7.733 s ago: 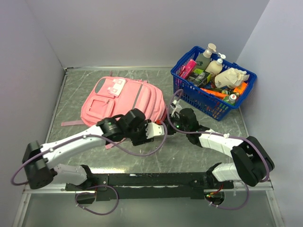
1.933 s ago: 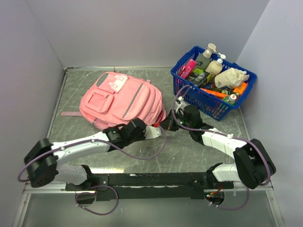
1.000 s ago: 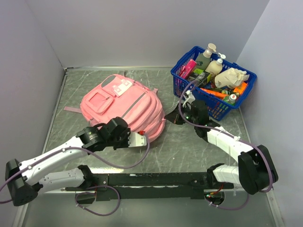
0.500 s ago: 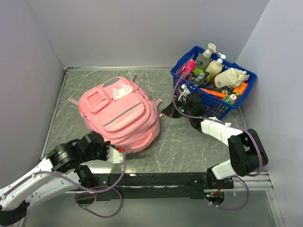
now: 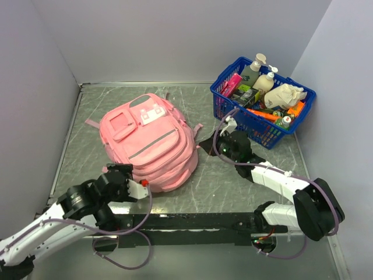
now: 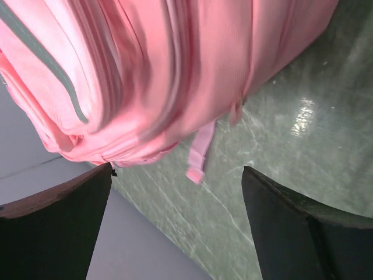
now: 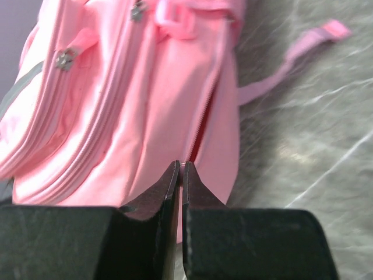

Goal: Pack the student bag
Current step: Zip the student bag at the center of the board.

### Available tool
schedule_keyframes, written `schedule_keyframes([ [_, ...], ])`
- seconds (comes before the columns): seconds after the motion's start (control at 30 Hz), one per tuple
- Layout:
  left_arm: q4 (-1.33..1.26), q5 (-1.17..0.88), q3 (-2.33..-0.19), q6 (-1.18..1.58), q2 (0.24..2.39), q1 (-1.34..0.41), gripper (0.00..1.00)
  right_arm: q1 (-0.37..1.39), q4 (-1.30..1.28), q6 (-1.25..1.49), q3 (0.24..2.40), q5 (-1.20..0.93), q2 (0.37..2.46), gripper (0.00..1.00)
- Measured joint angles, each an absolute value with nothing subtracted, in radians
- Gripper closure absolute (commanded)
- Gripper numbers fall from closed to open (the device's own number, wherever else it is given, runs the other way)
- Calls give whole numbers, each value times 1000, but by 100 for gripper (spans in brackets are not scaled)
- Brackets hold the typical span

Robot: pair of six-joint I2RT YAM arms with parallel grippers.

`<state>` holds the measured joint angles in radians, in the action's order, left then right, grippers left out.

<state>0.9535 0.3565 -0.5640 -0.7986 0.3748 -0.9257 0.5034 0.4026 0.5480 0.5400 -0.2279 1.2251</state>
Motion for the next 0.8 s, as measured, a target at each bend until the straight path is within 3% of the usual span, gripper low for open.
schedule_keyframes([
  [0.13,931,331,-713,-725,568,-925,4,555,406,550,519,-213,1211,100],
  [0.4,843,114,-1237,-492,1061,-924,4,563,411,561,521,-212,1225,100],
  [0.53,740,68,-1229,-418,1235,-926,4,563,414,569,525,-223,1233,100],
  [0.8,615,138,-1132,-353,1267,-941,4,563,427,583,525,-242,1235,100],
])
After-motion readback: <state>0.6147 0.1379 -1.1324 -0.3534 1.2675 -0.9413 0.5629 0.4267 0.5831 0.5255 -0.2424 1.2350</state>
